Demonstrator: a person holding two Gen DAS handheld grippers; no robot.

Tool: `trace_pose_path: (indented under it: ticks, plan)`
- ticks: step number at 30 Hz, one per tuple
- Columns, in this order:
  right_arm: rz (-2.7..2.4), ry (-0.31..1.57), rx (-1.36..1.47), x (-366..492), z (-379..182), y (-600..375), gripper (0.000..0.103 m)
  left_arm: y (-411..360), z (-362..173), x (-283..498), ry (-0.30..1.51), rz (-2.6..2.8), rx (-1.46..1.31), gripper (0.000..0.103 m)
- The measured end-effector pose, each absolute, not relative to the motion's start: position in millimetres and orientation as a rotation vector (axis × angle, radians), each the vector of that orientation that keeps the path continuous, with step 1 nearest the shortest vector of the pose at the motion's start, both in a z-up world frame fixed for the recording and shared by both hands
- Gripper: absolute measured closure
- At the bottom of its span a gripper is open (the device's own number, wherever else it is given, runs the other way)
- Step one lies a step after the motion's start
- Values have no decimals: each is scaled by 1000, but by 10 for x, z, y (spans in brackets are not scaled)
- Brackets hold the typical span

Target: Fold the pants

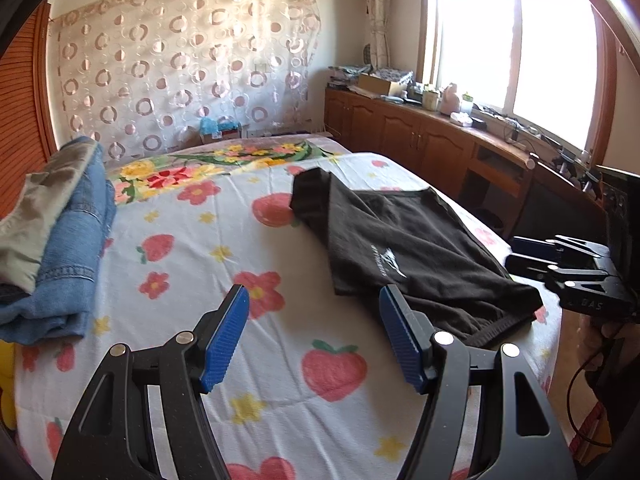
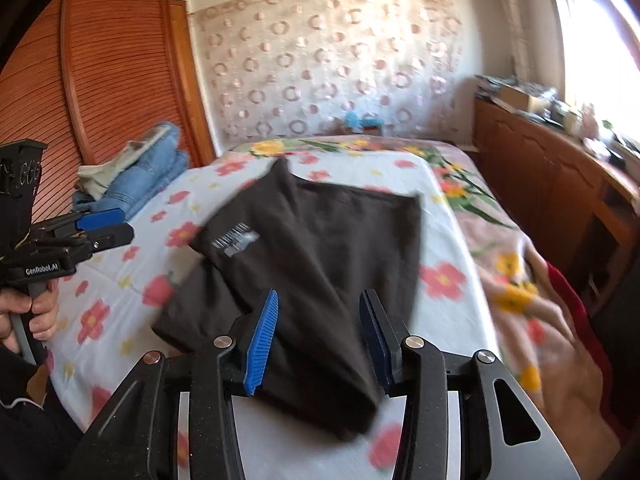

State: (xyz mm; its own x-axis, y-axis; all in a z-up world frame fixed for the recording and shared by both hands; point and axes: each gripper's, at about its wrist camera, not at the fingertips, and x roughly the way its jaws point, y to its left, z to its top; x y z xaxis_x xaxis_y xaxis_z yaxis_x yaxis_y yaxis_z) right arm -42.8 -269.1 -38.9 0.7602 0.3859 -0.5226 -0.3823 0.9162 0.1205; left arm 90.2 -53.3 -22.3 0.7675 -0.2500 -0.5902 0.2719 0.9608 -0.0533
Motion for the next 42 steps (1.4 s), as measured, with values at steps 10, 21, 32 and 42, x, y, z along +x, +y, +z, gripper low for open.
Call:
trace_pose_path:
  ticks: [10, 21, 32, 42]
  plan:
    - [617, 577, -33, 38, -320, -2030, 58, -272, -110, 868, 603, -241, 15, 34]
    - [685, 680, -109, 506, -458, -1727, 58, -108, -133, 863, 607, -218, -12, 34]
    - [651, 732, -239, 622, -552, -1534, 45, -72, -187, 847, 619, -217, -26, 34]
    - [626, 694, -129, 654, -397, -1698, 96, -136, -249, 875, 634, -233, -13, 34]
